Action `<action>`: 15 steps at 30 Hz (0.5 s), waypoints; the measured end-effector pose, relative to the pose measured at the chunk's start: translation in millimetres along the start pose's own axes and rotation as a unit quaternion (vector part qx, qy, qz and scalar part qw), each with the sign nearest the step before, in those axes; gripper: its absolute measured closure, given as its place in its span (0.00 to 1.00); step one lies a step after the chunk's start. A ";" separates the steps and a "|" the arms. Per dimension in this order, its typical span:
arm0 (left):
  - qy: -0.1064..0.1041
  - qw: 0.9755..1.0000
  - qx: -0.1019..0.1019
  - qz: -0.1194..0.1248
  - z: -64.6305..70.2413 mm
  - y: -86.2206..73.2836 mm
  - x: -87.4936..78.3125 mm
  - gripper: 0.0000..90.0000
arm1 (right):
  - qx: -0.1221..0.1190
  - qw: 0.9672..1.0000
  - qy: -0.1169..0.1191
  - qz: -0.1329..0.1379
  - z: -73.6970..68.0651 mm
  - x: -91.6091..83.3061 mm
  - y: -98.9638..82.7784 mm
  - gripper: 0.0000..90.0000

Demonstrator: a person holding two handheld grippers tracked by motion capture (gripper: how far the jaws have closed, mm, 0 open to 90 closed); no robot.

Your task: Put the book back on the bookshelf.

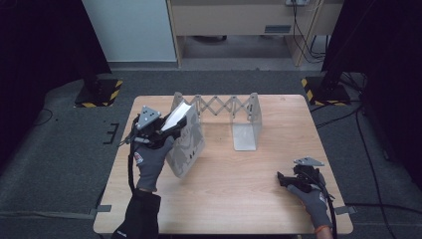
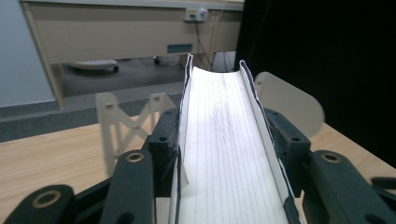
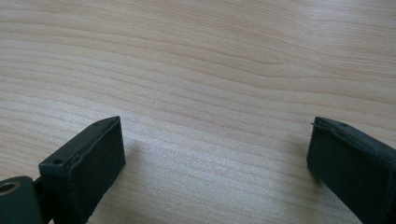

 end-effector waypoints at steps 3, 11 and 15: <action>0.009 1.000 0.000 -0.004 -5.7 3.0 5.7 0.58 | 0.000 1.000 0.000 0.000 0.0 -0.1 0.0 0.05; 0.044 0.999 -0.002 -0.008 -21.3 15.8 32.5 0.58 | 0.000 1.000 0.000 0.000 0.0 0.0 0.0 0.05; 0.052 0.998 -0.002 -0.020 -26.0 20.2 50.2 0.58 | 0.000 1.000 0.000 0.000 0.0 0.0 0.0 0.05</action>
Point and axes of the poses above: each handheld gripper's, and its own axes: x roughly forward along the jaws, y roughly out of its top, z roughly to its right, the point moved 3 cm from there along x, roughly forward along the jaws, and after that the axes turned 7 degrees about -x, right-handed, at the moved point
